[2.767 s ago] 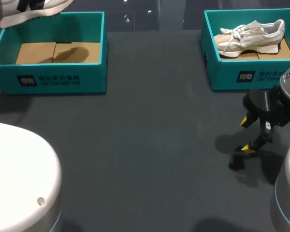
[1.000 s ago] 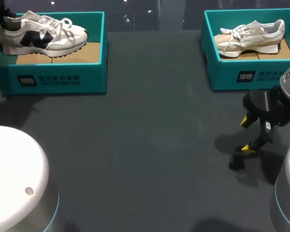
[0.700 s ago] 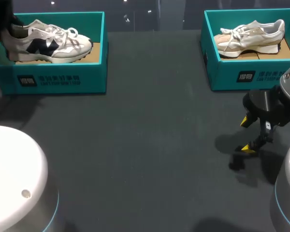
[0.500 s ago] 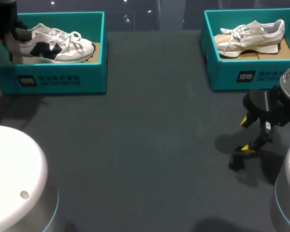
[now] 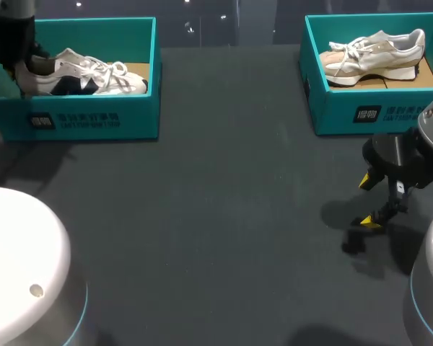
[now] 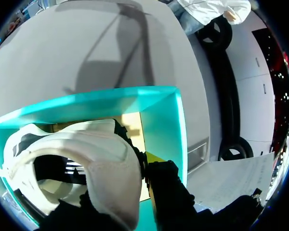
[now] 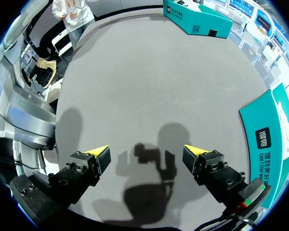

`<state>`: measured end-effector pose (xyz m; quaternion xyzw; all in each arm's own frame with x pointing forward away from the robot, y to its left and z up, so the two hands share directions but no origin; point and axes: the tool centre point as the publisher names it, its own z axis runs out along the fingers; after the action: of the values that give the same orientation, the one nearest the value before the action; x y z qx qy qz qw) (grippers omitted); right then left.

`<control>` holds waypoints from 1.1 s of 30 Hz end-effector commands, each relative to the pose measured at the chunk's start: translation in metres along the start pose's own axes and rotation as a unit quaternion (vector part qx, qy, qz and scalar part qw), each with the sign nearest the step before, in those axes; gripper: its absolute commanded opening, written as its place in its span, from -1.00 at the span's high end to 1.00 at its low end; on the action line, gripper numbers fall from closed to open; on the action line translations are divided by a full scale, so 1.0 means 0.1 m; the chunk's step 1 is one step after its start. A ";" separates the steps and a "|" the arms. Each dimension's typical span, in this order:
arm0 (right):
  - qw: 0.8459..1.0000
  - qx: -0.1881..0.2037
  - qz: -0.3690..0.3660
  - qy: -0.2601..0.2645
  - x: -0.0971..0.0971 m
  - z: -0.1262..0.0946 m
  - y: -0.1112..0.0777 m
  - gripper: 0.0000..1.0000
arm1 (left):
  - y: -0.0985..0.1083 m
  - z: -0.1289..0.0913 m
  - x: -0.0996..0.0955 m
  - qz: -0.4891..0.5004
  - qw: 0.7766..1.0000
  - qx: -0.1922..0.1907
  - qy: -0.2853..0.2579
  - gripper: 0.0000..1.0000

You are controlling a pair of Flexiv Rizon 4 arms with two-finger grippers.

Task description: Take the shoe out of the shoebox, open the shoe tongue, remove and reinsert the insole, then place the shoe into the shoebox

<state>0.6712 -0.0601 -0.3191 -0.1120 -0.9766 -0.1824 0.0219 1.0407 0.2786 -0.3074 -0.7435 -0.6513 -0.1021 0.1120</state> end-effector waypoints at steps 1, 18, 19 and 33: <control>1.000 0.000 0.000 -0.001 0.01 0.00 0.00 -1.00 | -0.05 0.08 -0.02 0.001 1.000 -0.001 -0.001 1.00; 1.000 0.000 0.000 -0.001 0.01 0.00 0.00 -1.00 | -0.05 0.29 -0.11 -0.015 1.000 -0.002 -0.001 1.00; 1.000 0.000 0.000 -0.001 0.01 0.00 0.00 -1.00 | -0.04 0.29 -0.11 -0.020 1.000 -0.004 -0.001 1.00; 1.000 0.000 0.000 -0.001 0.01 0.00 0.00 -1.00 | -0.02 0.46 -0.20 -0.039 0.999 -0.011 0.006 1.00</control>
<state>0.6712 -0.0600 -0.3191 -0.1120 -0.9766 -0.1824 0.0219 1.0371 0.2741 -0.3539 -0.7184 -0.6777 -0.1144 0.1068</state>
